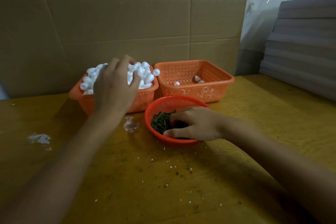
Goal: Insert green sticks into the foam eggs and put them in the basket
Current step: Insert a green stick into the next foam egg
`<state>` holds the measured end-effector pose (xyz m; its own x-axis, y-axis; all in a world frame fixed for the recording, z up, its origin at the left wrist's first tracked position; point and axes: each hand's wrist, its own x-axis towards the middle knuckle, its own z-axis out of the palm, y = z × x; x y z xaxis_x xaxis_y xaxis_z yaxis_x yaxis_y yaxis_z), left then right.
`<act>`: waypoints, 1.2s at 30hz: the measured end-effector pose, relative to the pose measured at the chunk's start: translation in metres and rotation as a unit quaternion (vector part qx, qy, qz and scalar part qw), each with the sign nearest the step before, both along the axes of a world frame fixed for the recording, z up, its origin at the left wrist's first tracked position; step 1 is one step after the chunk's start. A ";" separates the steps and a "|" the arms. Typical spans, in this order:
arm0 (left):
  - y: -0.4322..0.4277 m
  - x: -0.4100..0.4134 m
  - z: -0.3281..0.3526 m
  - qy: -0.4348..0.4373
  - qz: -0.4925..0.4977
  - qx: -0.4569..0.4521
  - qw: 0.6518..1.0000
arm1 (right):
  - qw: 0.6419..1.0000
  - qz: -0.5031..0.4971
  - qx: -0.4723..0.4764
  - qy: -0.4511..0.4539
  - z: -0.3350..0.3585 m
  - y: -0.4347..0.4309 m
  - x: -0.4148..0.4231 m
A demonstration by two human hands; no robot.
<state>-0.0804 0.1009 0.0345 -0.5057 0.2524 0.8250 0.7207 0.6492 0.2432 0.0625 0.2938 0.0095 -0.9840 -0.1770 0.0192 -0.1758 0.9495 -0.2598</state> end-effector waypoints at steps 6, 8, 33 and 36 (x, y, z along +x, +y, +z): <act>0.000 -0.047 0.033 -0.227 0.037 -0.308 0.923 | 1.000 0.005 0.004 -0.001 -0.002 0.001 -0.002; 0.002 -0.053 0.036 -0.225 0.041 -0.321 0.919 | 1.000 0.004 0.002 -0.001 -0.002 0.001 -0.002; -0.022 -0.075 0.019 -0.227 -0.033 -0.102 0.968 | 1.000 0.001 0.000 0.002 -0.002 0.001 -0.001; -0.025 -0.074 0.018 -0.215 -0.036 -0.099 0.971 | 1.000 0.001 -0.002 0.001 -0.002 0.001 -0.001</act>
<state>-0.1540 0.0764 0.0529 -0.7682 0.4314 0.4730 0.6250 0.6655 0.4079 0.0616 0.2953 0.0075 -0.9837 -0.1783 0.0211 -0.1775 0.9483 -0.2629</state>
